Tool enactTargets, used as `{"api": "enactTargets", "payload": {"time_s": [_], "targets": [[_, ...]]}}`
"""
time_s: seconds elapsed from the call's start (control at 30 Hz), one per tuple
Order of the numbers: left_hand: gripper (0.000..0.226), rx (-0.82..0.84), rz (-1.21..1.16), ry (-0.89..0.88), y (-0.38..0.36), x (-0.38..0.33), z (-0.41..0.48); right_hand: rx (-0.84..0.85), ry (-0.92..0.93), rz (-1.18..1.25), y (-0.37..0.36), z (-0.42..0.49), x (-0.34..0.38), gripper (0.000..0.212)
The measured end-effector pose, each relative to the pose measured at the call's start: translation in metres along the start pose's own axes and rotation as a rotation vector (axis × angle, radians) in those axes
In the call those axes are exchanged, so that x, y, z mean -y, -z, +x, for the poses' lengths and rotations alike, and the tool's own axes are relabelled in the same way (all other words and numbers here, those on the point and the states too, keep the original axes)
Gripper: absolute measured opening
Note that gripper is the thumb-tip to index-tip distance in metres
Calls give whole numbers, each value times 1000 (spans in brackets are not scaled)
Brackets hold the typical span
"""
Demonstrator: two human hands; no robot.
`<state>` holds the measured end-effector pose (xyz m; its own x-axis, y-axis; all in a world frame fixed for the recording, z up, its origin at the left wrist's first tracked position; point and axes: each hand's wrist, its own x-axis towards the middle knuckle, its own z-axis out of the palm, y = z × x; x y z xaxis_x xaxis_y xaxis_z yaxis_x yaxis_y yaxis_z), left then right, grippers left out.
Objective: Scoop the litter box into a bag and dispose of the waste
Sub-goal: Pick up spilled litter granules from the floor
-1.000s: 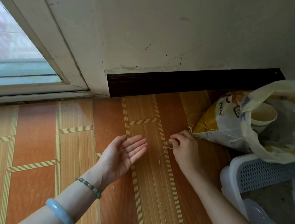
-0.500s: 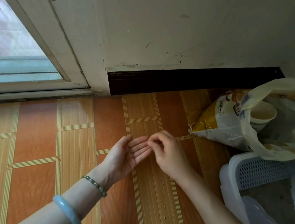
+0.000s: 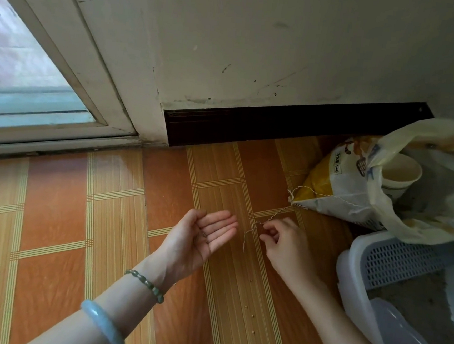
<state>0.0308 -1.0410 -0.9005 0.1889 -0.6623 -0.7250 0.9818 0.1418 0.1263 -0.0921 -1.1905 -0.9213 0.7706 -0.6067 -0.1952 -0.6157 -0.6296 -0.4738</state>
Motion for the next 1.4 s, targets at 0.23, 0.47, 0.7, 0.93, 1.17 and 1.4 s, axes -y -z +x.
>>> {"api": "enactTargets", "payload": {"time_s": [0.23, 0.47, 0.7, 0.93, 1.17, 1.4], "targets": [[43, -24, 2, -13, 1, 0, -1, -48, 52, -7, -9, 1, 3, 15], [43, -39, 20, -7, 2, 0, -1, -48, 195, -145, -14, 3, 8, 8], [44, -35, 37, 0, 2, 2, 0, -6, 245, 54, 3, -5, 34, 3], [45, -1, 67, 39, 1, 5, -1, 28, 343, 301, 16, -27, 67, 11], [51, -9, 55, 16, 6, -5, -3, -42, 215, 54, 16, -33, 8, 11], [52, -5, 107, 14, 1, -3, -5, -92, 8, -30, 5, -25, -15, 17]]}}
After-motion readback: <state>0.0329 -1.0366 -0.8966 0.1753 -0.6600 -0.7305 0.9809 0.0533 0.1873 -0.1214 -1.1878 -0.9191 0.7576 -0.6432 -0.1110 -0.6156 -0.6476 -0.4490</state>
